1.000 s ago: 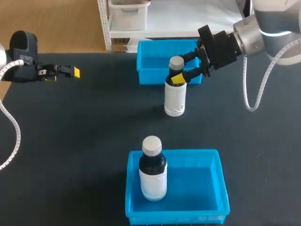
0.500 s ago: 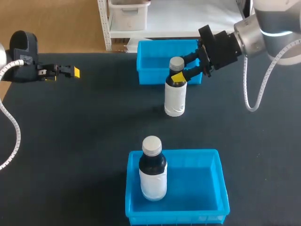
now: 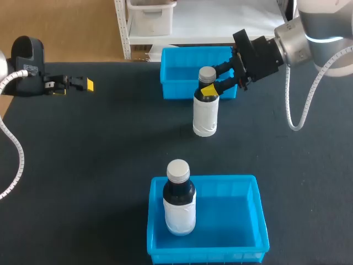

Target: Pick up the bottle, and place it in the far bin if it is heavy, or in the near bin if it is light.

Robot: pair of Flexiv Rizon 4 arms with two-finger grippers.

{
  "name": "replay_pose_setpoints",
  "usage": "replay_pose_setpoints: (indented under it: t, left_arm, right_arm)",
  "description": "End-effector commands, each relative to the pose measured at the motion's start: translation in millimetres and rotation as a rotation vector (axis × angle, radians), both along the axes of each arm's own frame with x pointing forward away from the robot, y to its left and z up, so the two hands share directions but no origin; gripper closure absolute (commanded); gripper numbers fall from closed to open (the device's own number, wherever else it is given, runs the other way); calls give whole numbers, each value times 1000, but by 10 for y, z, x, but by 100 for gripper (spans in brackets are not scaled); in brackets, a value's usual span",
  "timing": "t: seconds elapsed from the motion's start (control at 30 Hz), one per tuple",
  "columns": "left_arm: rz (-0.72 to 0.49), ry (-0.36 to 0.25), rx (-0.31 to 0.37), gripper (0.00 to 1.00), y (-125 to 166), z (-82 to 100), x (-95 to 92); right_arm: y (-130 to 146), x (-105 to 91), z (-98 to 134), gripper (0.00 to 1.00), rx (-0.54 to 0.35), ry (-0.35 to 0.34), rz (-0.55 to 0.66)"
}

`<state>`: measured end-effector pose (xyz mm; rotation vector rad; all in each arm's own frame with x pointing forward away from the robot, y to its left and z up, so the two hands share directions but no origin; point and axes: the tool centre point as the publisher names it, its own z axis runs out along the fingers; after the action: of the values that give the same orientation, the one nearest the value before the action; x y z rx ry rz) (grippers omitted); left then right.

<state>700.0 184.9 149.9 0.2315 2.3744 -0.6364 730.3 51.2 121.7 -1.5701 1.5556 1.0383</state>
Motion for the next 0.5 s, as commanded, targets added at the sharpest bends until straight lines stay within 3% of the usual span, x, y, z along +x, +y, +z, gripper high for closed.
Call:
replay_pose_setpoints:
  t: [0.03, 0.13, 0.5]
  left_arm:
    - [0, 0, 0, 0, 0, 0, 0]
    - [0, 0, 0, 0, 0, 0, 0]
    - [0, 0, 0, 0, 0, 0, 0]
  right_arm:
    - [2, -15, 30, 83, 1, -4, -1]
    - [6, -21, 51, 100, 6, -5, 1]
    - [-83, -60, 269, 100, 18, -22, -9]
